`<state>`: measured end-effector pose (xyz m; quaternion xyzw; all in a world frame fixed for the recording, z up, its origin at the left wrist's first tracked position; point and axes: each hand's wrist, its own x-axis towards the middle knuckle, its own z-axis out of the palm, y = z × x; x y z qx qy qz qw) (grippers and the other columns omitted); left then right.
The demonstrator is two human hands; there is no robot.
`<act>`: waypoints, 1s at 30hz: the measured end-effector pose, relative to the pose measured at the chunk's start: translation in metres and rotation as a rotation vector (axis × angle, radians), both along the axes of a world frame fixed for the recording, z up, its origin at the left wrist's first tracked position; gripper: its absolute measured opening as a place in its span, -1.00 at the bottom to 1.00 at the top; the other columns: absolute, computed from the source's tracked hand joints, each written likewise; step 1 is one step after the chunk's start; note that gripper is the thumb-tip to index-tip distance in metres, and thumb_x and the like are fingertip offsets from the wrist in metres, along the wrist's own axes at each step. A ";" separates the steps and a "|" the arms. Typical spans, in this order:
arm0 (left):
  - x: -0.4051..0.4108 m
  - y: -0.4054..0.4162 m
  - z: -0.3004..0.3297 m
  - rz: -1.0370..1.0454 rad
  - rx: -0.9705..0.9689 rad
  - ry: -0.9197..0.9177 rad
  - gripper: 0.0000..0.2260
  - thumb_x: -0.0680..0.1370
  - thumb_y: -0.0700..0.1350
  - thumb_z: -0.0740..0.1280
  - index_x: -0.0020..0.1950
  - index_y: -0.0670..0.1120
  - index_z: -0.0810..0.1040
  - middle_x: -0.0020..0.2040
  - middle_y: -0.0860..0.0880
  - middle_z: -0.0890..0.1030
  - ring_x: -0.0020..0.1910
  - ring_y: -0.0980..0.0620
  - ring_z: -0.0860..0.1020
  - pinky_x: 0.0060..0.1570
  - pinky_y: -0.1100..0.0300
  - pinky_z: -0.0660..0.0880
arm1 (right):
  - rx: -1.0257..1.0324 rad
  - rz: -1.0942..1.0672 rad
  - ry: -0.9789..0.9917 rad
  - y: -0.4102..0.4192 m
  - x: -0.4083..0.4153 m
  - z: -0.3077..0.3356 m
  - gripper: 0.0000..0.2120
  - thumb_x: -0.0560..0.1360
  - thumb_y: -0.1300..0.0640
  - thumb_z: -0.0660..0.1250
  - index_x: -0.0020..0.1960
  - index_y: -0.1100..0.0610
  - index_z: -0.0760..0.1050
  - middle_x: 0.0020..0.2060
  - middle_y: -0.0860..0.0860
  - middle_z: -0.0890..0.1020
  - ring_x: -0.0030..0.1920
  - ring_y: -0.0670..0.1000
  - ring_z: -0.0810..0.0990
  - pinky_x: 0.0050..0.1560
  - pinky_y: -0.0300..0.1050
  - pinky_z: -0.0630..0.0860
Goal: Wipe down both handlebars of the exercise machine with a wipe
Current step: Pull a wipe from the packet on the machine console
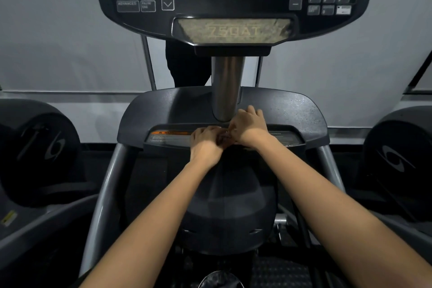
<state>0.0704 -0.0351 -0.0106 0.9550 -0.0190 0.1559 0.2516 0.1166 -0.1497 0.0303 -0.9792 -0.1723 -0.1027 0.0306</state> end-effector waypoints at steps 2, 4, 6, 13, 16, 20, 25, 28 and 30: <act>0.001 0.000 -0.002 0.006 -0.050 0.013 -0.68 0.54 0.08 0.27 0.26 0.03 0.50 0.30 0.00 0.49 0.28 -0.09 0.34 0.25 0.13 0.18 | -0.037 0.012 -0.003 0.001 0.000 0.004 -0.80 0.53 0.00 0.22 0.00 0.04 0.58 0.08 0.03 0.52 0.21 0.11 0.30 0.19 -0.04 0.22; 0.002 0.001 -0.005 0.022 -0.079 -0.008 -0.68 0.53 0.09 0.28 0.24 0.03 0.52 0.27 -0.01 0.52 0.27 -0.09 0.37 0.24 0.12 0.20 | -0.060 0.032 0.006 0.002 0.000 0.006 -0.80 0.53 -0.01 0.22 -0.01 0.04 0.58 0.06 0.02 0.53 0.22 0.11 0.29 0.21 -0.03 0.20; 0.002 0.001 -0.006 0.034 -0.093 -0.010 -0.68 0.52 0.09 0.30 0.24 0.03 0.53 0.25 -0.01 0.54 0.27 -0.09 0.38 0.24 0.11 0.21 | -0.090 0.042 0.013 0.003 -0.001 0.005 -0.78 0.54 0.00 0.20 0.02 0.06 0.57 0.08 0.02 0.52 0.24 0.12 0.27 0.27 0.00 0.17; 0.001 -0.001 -0.009 0.043 -0.080 -0.043 -0.65 0.48 0.13 0.34 0.22 0.05 0.54 0.22 0.02 0.56 0.24 -0.06 0.39 0.23 0.13 0.23 | -0.090 0.059 0.041 0.002 0.000 -0.001 -0.77 0.52 0.03 0.26 0.11 0.11 0.54 0.17 0.07 0.47 0.30 0.15 0.25 0.44 0.10 0.04; 0.000 -0.001 -0.009 0.037 -0.091 -0.059 -0.66 0.48 0.13 0.34 0.21 0.06 0.55 0.20 0.02 0.57 0.22 -0.04 0.40 0.19 0.15 0.24 | -0.155 0.061 0.032 0.004 -0.001 0.002 -0.75 0.51 0.01 0.27 0.12 0.11 0.52 0.17 0.07 0.46 0.30 0.15 0.26 0.42 0.10 0.05; 0.001 0.001 -0.010 0.028 -0.077 -0.035 -0.66 0.48 0.16 0.33 0.19 0.05 0.56 0.17 0.00 0.59 0.22 -0.06 0.41 0.18 0.14 0.25 | -0.176 0.089 0.020 0.003 -0.007 0.003 -0.69 0.51 -0.02 0.26 0.17 0.12 0.46 0.19 0.08 0.43 0.30 0.15 0.25 0.44 0.12 0.01; 0.007 0.001 -0.011 0.031 -0.092 -0.039 -0.71 0.43 0.19 0.36 0.06 0.07 0.62 0.02 -0.02 0.64 0.11 -0.08 0.49 0.12 0.06 0.38 | 0.189 0.068 0.033 -0.003 -0.021 0.009 -0.89 0.56 0.14 0.16 0.06 0.10 0.41 0.12 0.09 0.47 0.33 0.12 0.23 0.46 0.07 -0.06; 0.009 0.001 -0.014 0.031 -0.128 -0.052 -0.71 0.41 0.19 0.38 0.00 0.05 0.63 -0.04 -0.03 0.66 0.07 -0.09 0.51 0.08 0.05 0.40 | 0.328 0.069 0.039 -0.007 -0.029 0.013 -0.86 0.58 0.17 0.13 0.10 0.14 0.40 0.13 0.10 0.43 0.34 0.11 0.17 0.46 0.01 -0.03; 0.010 0.002 -0.014 0.040 -0.130 -0.054 -0.71 0.41 0.18 0.39 0.01 0.04 0.63 -0.04 -0.04 0.65 0.08 -0.10 0.50 0.07 0.07 0.39 | 0.406 0.071 -0.023 -0.007 -0.030 0.010 -0.84 0.58 0.13 0.12 0.10 0.15 0.41 0.07 0.09 0.42 0.29 0.13 0.21 0.40 -0.04 0.08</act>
